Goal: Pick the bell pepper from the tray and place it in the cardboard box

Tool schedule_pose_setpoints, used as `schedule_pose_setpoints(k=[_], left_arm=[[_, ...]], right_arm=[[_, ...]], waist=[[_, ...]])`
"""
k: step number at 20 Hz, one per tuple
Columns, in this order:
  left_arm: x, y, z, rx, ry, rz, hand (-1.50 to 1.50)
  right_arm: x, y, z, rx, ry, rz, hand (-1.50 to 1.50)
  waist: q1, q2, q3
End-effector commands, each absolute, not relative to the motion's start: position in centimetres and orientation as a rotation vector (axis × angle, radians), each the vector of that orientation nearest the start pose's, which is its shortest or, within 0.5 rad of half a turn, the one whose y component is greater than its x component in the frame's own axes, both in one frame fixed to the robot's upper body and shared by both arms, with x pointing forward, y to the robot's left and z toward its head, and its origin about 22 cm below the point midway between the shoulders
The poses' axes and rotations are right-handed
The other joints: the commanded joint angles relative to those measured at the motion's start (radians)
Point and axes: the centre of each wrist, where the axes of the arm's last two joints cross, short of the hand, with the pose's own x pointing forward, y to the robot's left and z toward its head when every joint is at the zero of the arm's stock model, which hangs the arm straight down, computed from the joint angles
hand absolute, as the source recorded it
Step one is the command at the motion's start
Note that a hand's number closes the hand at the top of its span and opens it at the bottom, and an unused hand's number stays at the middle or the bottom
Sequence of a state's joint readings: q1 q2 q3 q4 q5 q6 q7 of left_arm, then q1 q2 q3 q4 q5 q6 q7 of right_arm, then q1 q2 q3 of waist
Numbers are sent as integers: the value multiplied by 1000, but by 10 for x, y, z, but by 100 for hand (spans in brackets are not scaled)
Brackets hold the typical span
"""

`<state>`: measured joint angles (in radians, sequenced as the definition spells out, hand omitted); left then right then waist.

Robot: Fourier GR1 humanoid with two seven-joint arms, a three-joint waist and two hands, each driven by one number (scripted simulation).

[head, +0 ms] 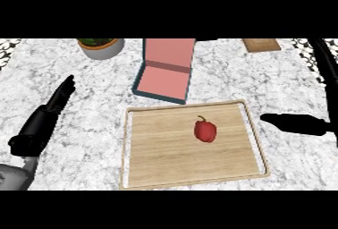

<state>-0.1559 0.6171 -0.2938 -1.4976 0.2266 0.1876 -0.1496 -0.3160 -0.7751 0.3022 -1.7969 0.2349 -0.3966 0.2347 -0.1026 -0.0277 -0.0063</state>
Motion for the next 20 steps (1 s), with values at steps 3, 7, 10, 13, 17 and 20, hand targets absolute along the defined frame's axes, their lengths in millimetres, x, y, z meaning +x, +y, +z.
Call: schedule_pose_setpoints(k=[3, 7, 10, 13, 17, 20], left_arm=[[272, 285, 54, 158, -1707, -493, 0], [284, 284, 66, 138, -1725, -501, 0], [288, 263, 77, 111, -1743, -532, 0], [285, 270, 66, 89, -1745, -542, 0], [290, 257, 65, 63, -1756, -539, 0], [290, 255, 69, 76, -1737, -545, 0]], right_arm=[[224, -250, 175, -1015, -1768, 964, -150], [206, -229, 178, -1074, -1520, 1116, -150], [195, -210, 177, -1086, -1353, 1228, -150], [185, -188, 181, -1092, -1237, 1305, -150], [197, -161, 186, -1156, -1082, 1357, -150], [202, -133, 181, -1154, -1036, 1360, -150]], waist=[[45, 11, 2], [68, 19, -1], [95, 20, -1], [116, 25, 0], [127, 28, 0], [132, 26, 1]])
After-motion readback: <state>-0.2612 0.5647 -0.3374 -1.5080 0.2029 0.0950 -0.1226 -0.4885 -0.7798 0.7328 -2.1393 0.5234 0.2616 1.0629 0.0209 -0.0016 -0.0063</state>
